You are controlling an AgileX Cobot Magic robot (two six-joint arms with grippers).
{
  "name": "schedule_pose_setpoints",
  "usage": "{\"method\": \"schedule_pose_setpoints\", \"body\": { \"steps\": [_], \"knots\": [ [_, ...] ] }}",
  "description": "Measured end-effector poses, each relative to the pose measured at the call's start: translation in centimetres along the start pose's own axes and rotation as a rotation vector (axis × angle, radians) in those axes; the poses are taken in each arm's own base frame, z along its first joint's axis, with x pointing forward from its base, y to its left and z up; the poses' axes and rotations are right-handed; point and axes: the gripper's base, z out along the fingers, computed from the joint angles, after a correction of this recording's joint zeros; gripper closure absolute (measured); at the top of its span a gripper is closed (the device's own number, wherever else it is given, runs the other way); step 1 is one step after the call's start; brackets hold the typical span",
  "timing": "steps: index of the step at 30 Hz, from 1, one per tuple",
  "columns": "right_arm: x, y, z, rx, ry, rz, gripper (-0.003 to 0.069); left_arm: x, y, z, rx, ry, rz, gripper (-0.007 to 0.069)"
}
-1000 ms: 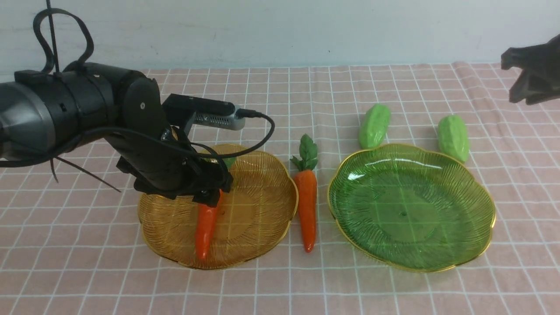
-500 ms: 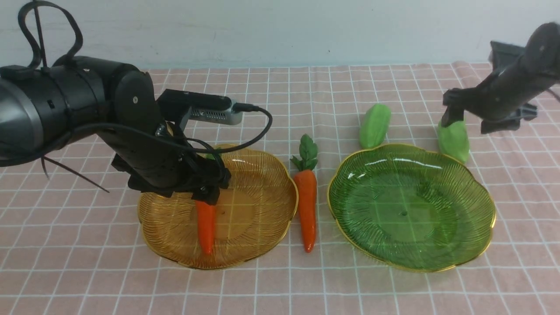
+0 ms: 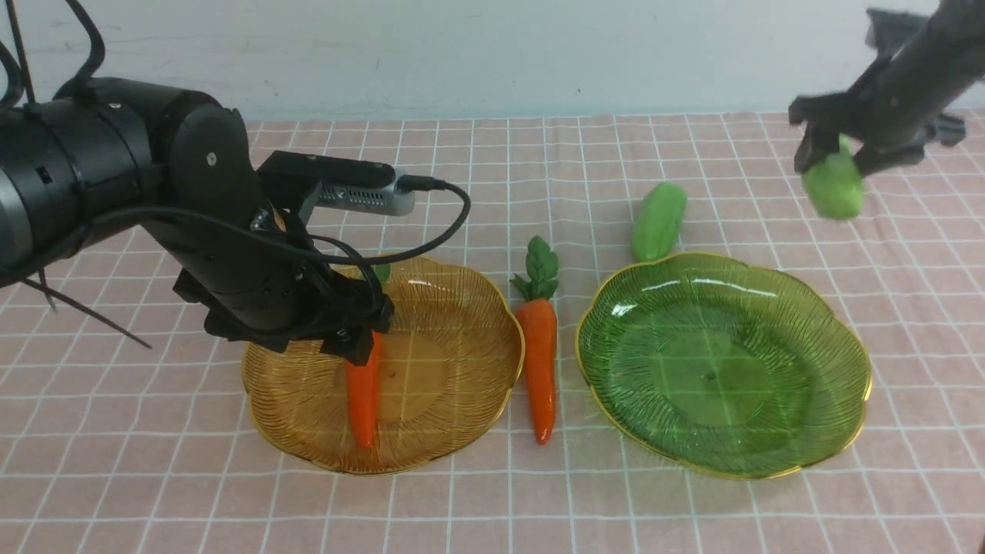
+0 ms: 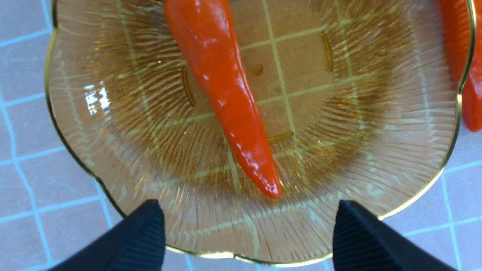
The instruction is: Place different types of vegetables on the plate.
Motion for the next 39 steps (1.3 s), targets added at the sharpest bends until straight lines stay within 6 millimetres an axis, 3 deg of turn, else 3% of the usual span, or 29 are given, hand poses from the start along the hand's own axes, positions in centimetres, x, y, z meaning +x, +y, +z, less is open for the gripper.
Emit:
{"method": "schedule_pose_setpoints", "body": {
  "steps": [2,5,10,14,16,19,22,25,27,29,34,39],
  "knots": [
    [3.5,2.4,1.2,0.002,0.128,-0.049,0.0232,0.2,0.0,-0.1,-0.002,0.019,0.0,0.0083],
    [6.8,4.1,3.2,0.01,0.253,-0.105,0.0232,0.3,0.0,-0.1,-0.003,0.025,0.0,0.0083],
    [9.8,6.4,5.5,0.0,0.363,-0.21,0.0224,0.3,0.0,-0.1,-0.003,0.029,0.005,0.0083],
    [10.9,7.3,7.1,-0.001,0.402,-0.229,0.0078,0.3,0.0,-0.1,-0.002,0.029,0.045,0.0083],
    [10.7,7.4,6.9,-0.001,0.393,-0.232,0.0007,0.3,0.0,-0.1,-0.002,0.029,0.048,0.0083],
    [9.2,7.8,6.0,0.012,0.329,-0.257,-0.0008,0.3,0.0,-0.1,-0.001,0.029,0.052,0.0083],
    [5.8,7.9,4.7,-0.002,0.142,-0.216,-0.0006,0.3,0.0,-0.1,-0.001,0.029,0.052,0.0083],
    [3.3,7.5,4.9,-0.013,0.019,-0.163,-0.0003,0.3,0.0,-0.1,-0.001,0.029,0.052,0.0083],
    [1.6,6.8,6.7,-0.013,-0.043,-0.12,-0.0003,0.3,0.0,-0.1,-0.001,0.034,0.051,0.0083],
    [1.2,6.5,9.0,-0.01,-0.042,-0.098,0.0,0.4,0.0,-0.1,-0.002,0.042,0.051,0.0083],
    [1.7,5.8,14.3,-0.017,0.012,-0.047,0.0006,0.5,0.0,-0.1,-0.003,0.053,0.051,0.0083],
    [2.3,5.3,17.2,-0.024,0.043,-0.03,0.0011,0.8,0.1,-0.1,-0.005,0.083,0.051,0.0083]
  ]
}}
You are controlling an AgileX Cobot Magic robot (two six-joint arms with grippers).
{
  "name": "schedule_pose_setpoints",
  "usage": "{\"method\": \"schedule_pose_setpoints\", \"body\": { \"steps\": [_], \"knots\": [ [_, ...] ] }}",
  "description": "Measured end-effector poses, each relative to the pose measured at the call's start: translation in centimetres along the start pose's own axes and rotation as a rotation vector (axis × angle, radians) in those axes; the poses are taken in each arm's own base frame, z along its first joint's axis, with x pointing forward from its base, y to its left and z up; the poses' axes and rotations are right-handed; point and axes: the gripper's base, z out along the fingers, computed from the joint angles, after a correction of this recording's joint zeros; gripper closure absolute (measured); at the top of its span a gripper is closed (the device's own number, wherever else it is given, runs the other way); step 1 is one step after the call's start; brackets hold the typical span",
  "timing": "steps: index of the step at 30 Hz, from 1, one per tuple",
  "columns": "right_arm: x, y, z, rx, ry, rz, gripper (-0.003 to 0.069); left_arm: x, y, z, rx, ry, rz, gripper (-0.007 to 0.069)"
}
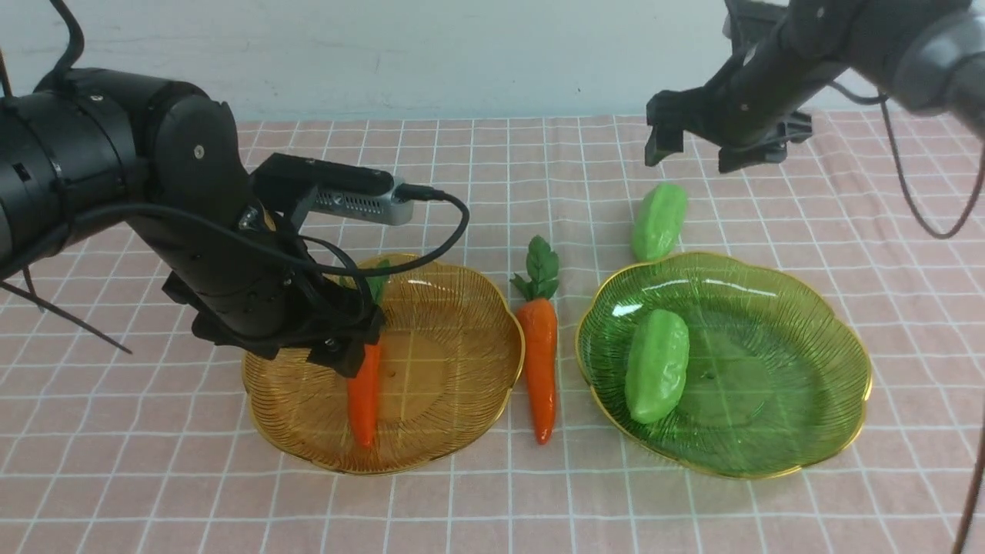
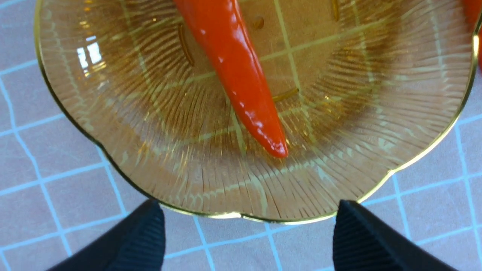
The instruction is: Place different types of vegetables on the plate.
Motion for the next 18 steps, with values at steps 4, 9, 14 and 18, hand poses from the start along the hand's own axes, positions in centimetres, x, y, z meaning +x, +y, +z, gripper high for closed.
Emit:
{"method": "schedule_pose_setpoints", "body": {
  "steps": [4,9,14,18],
  "knots": [
    [0.7,-0.5,1.9,0.008,0.031,0.015,0.0068,0.2,0.0,0.0,-0.002,0.02,0.001,0.0083],
    [0.1,-0.5,0.9,0.03,0.028,-0.002,0.0249,0.4,0.0,0.0,-0.003,0.042,0.001,0.0083],
    [-2.1,-0.2,-4.8,0.074,-0.006,-0.04,0.0235,0.6,0.0,0.0,-0.004,0.068,0.0,0.0121],
    [-3.5,1.5,-17.2,0.055,-0.175,-0.112,0.0235,0.8,-0.1,-0.4,0.005,0.074,-0.003,0.026]
  ]
}}
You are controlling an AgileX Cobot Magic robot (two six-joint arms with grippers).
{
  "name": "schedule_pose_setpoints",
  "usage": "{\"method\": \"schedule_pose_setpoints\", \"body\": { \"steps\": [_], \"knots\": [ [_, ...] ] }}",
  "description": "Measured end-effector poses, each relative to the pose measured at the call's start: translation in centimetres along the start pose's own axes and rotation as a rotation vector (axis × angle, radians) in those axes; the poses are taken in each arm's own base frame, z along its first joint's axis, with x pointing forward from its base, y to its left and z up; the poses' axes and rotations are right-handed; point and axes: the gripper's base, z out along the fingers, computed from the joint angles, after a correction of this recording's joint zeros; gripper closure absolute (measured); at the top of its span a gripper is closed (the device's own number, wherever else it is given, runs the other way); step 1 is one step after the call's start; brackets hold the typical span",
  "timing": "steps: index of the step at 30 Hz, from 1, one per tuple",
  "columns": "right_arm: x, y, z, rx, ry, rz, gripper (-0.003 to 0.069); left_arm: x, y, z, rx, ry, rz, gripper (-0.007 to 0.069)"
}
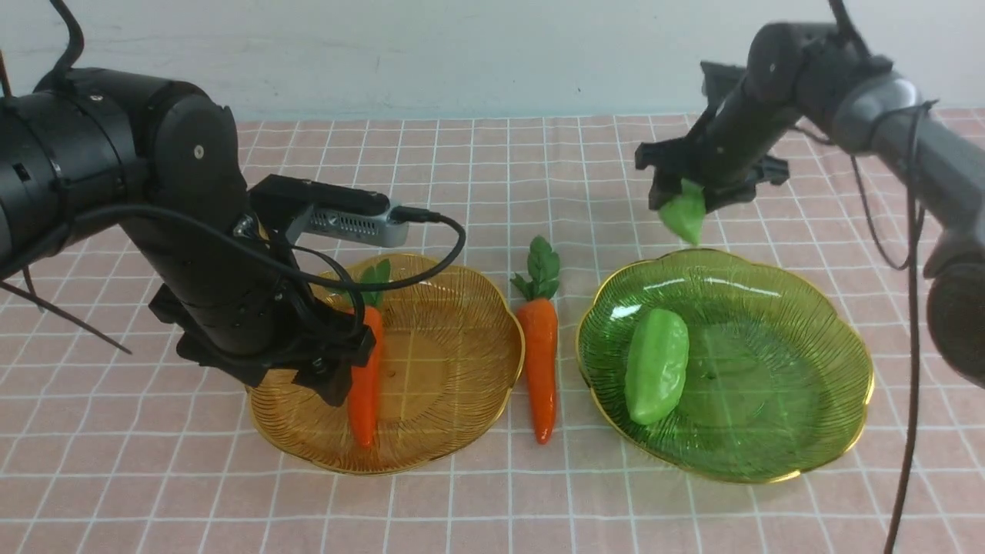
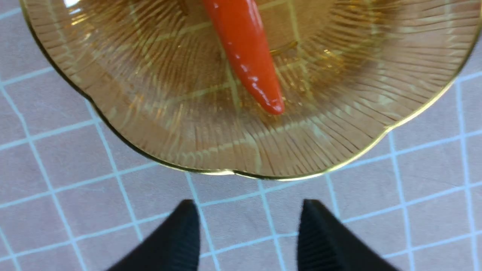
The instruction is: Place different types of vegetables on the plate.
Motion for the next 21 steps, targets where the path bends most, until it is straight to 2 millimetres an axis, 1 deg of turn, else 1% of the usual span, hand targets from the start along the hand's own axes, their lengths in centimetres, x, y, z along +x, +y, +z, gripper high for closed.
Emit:
{"method": "schedule_pose_setpoints", "body": {
  "steps": [1,3,4,5,6,7,9,10,11,12,13,16,18,20,21],
  "knots": [
    [0.3,0.2,-1.9,-0.005,-0.001,-0.006,0.0235,0.1,-0.1,-0.3,0.013,-0.008,-0.006,0.0314],
    [1.9,0.3,-5.5,-0.009,0.026,-0.02,0.0235,0.3,-0.5,-1.0,0.036,-0.028,-0.004,0.0445],
    [4.3,-0.1,-6.2,0.005,0.106,-0.021,0.0235,0.4,-0.9,-1.4,0.047,-0.039,0.013,0.0507],
    [6.2,-0.4,-6.9,0.023,0.157,-0.024,0.0235,0.6,-1.3,-1.8,0.056,-0.053,0.034,0.0563],
    [8.6,-1.0,-6.7,0.044,0.234,-0.025,0.0235,0.8,-1.9,-2.2,0.065,-0.071,0.059,0.0594],
    [10.7,-1.4,-6.3,0.06,0.302,-0.024,0.0235,0.9,-2.4,-2.4,0.072,-0.084,0.081,0.0607],
    [15.0,-2.3,-4.7,0.08,0.427,-0.013,0.0235,1.2,-4.6,-2.6,0.095,-0.107,0.156,0.0623],
    [15.9,-2.6,-4.1,0.084,0.441,-0.011,0.0235,1.3,-6.0,-2.5,0.111,-0.126,0.191,0.0627],
    [16.6,-2.8,-3.5,0.085,0.437,-0.012,0.0235,1.4,-6.9,-2.2,0.123,-0.131,0.198,0.0628],
    [17.9,-3.1,-2.4,0.088,0.443,-0.011,0.0235,1.4,-7.7,-2.0,0.136,-0.14,0.201,0.0628],
    [18.7,-3.3,-1.6,0.085,0.444,-0.002,0.0235,1.3,-8.6,-1.5,0.146,-0.141,0.192,0.0628],
    [19.5,-3.3,-0.1,0.056,0.42,0.031,0.0235,0.8,-10.0,0.5,0.158,-0.13,0.156,0.0626],
    [19.6,-3.3,0.7,0.049,0.41,0.044,0.0235,0.5,-10.2,2.0,0.151,-0.108,0.137,0.0612],
    [19.7,-3.3,1.3,0.046,0.401,0.051,0.0231,0.3,-10.3,3.0,0.144,-0.085,0.13,0.0584],
    [19.8,-3.4,1.6,0.046,0.403,0.054,0.0218,0.2,-10.3,3.6,0.139,-0.073,0.129,0.0562]
  ]
}}
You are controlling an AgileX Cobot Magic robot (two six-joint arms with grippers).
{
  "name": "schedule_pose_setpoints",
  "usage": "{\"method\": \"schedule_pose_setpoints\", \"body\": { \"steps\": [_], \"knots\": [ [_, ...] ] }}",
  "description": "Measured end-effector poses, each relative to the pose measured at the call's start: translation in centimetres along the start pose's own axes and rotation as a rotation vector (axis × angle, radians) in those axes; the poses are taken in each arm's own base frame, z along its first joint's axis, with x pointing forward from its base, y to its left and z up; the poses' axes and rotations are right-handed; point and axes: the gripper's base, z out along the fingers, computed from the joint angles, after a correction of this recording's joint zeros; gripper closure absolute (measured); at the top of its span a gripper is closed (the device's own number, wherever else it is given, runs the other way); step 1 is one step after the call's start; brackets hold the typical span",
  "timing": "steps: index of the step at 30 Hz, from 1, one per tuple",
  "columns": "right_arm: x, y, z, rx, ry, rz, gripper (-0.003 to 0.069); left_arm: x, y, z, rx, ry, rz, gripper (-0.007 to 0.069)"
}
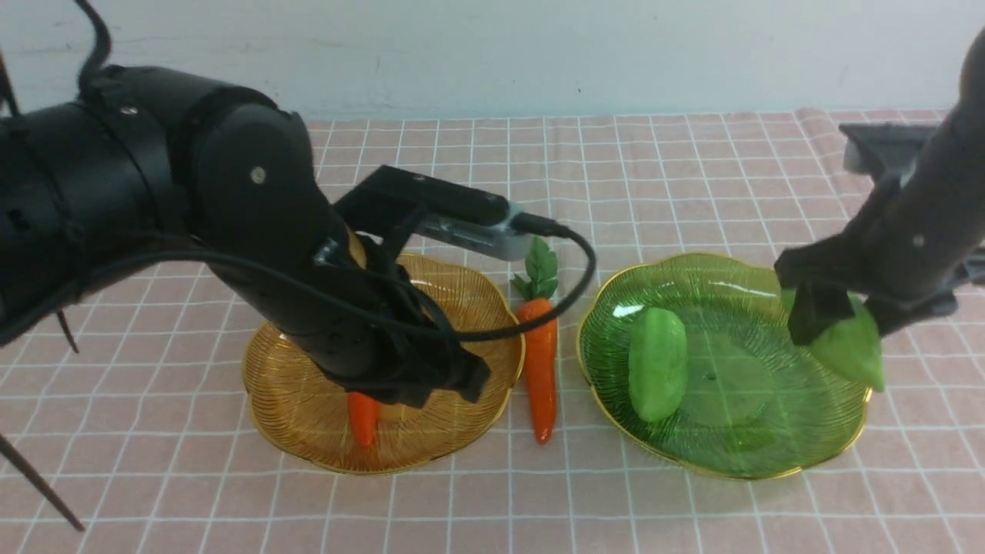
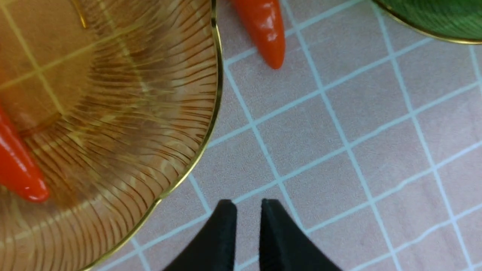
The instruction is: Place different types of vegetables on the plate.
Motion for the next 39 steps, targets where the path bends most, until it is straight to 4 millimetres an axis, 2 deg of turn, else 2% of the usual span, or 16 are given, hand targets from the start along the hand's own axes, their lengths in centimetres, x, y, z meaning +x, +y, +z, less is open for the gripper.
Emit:
{"method": "schedule_pose_setpoints", "body": {
  "steps": [2,5,7,9,12,18,25,33,39],
  "knots": [
    [0.0,0.0,0.3,0.001,0.002,0.0,0.0167,-0.1,-0.1,0.9,0.006,0.013,-0.011,0.0493],
    [-0.1,-0.1,0.4,0.007,0.002,-0.009,0.0095,-0.1,-0.8,1.6,0.023,0.006,0.006,0.0343],
    [-0.1,-0.1,0.4,0.008,0.001,-0.024,0.0078,-0.1,-1.8,1.7,0.042,-0.023,0.023,0.0254],
    [0.0,-0.1,0.4,0.009,0.015,-0.045,0.0076,-0.3,-2.7,1.8,0.066,-0.058,-0.009,0.021],
    [0.3,-0.1,0.4,0.009,0.04,-0.053,0.0076,-1.1,-3.3,2.3,0.08,-0.089,-0.069,0.0214],
    [0.2,-0.1,0.4,0.004,0.036,-0.051,0.0076,-3.2,-4.1,5.0,0.041,-0.015,-0.077,0.0237],
    [0.2,-0.1,0.4,0.003,0.03,-0.058,0.0076,-4.9,-3.7,7.7,-0.075,0.001,-0.137,0.0237],
    [0.0,-0.1,0.5,0.003,0.013,-0.06,0.0076,-4.9,-3.5,9.7,-0.089,0.02,-0.19,0.0237],
    [0.0,-0.1,0.5,0.003,0.009,-0.061,0.0076,-5.3,-3.2,10.3,-0.116,-0.026,-0.183,0.0237]
  ]
}}
